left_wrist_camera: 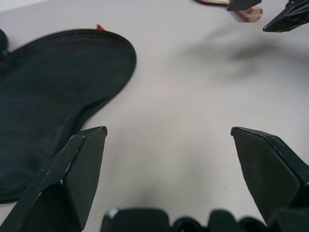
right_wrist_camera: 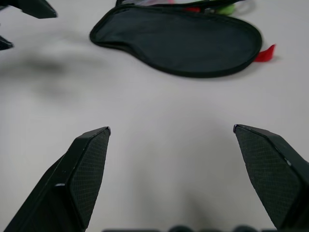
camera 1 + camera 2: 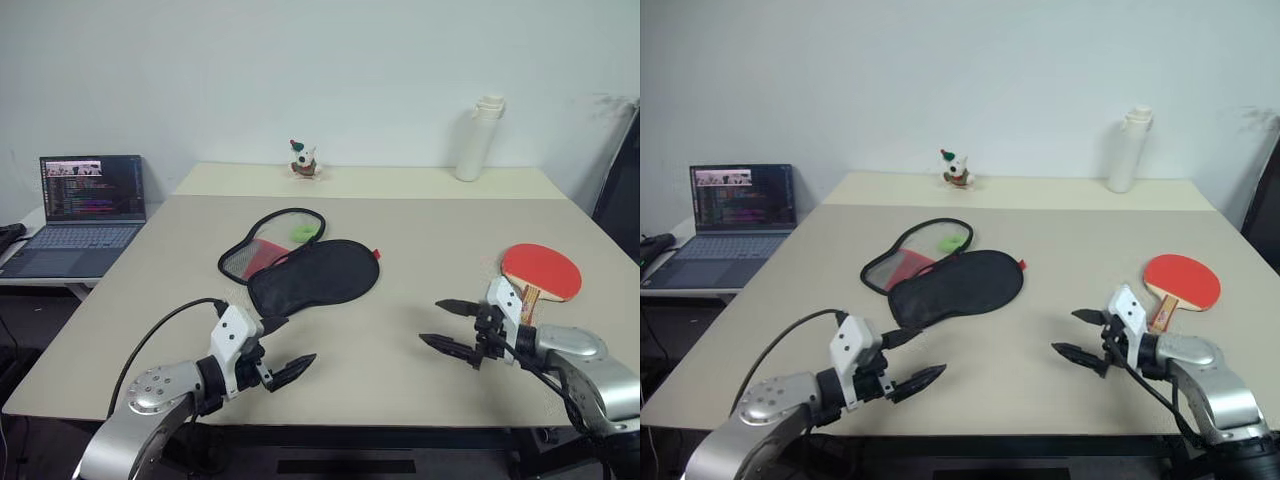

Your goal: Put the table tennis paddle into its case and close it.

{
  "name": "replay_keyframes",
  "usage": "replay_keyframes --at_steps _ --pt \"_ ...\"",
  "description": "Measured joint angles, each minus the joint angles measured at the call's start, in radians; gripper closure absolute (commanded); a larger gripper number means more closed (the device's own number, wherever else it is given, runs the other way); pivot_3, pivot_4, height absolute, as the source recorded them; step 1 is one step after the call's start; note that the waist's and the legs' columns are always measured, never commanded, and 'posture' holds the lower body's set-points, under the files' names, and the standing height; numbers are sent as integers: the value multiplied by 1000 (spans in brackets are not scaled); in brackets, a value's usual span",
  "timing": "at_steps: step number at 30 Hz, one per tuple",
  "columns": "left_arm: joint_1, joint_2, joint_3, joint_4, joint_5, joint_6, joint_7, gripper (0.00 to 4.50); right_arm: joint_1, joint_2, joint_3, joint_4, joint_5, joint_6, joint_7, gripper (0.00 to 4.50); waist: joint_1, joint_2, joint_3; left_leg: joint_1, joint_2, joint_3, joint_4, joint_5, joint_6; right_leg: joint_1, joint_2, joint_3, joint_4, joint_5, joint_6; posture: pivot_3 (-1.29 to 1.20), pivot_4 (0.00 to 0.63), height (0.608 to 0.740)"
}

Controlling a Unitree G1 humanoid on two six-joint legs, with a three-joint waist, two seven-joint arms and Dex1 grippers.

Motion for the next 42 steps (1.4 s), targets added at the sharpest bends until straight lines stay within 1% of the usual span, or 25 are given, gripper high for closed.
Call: replay_keyframes --at_steps 5,10,13,16,19,21,23,26,32,35,37,39,42 --pt "-59 -9 0 92 -20 0 -33 0 24 -52 -23 -30 -4 17 -5 12 0 0 0 1 0 0 2 0 0 1 0 0 1 0 0 0 150 740" --pt "-144 -13 -9 221 -19 -25 -87 0 47 -58 -70 -99 9 52 -49 12 1 0 0 1 0 -1 1 0 0 1 1 -1 0 0 0 0 150 740" --pt "-229 -3 -25 348 13 -93 -148 0 104 -58 -97 -212 40 98 -85 12 2 0 0 0 0 -1 0 0 0 1 1 -2 0 0 -1 0 150 740" --pt "-320 18 -39 472 44 -152 -204 0 140 -57 -108 -279 71 136 -115 12 2 0 0 0 0 -1 1 0 0 1 1 -2 0 0 -1 0 150 740" --pt "-402 49 -42 602 85 -235 -267 0 141 -41 -107 -319 74 155 -153 12 0 0 0 1 0 0 1 0 0 1 1 -1 0 0 0 0 150 740" --pt "-475 63 -72 732 130 -291 -328 0 134 -18 -103 -325 88 156 -162 12 -1 0 0 1 0 0 1 0 0 0 1 -2 0 0 -1 0 150 740" --pt "-538 63 -119 854 178 -342 -382 0 122 -17 -98 -325 100 156 -160 12 0 0 0 0 0 0 1 0 0 0 1 -2 0 0 0 0 150 740" --pt "-586 59 -168 1009 236 -425 -442 0 115 -13 -96 -327 100 155 -172 12 0 -1 0 -1 0 0 1 0 0 0 1 -1 0 0 0 0 150 740" --pt "-721 13 -187 1268 312 -567 -465 0 121 0 -81 -328 100 153 -196 12 2 -1 -1 -1 0 -1 1 0 0 0 1 -2 1 0 0 0 150 740" --pt "-746 11 -188 1334 323 -623 -482 641 119 0 -80 -328 98 151 -206 0 1 -2 -1 0 0 -1 2 0 0 1 1 -2 1 0 0 0 150 740" --pt "-752 11 -187 1358 323 -644 -489 1330 120 0 -81 -328 97 150 -215 0 1 -1 -1 1 0 -1 2 0 0 1 1 -2 2 0 0 0 150 740" --pt "-752 11 -186 1369 323 -653 -505 1920 120 0 -81 -328 96 149 -222 0 0 -1 -2 1 0 -1 2 0 0 1 1 -2 3 0 0 0 150 740" --pt "-750 12 -186 1372 323 -659 -526 3000 122 1 -81 -328 95 149 -226 0 -1 -1 -2 2 1 -1 2 0 0 1 1 -2 3 0 0 0 150 740"
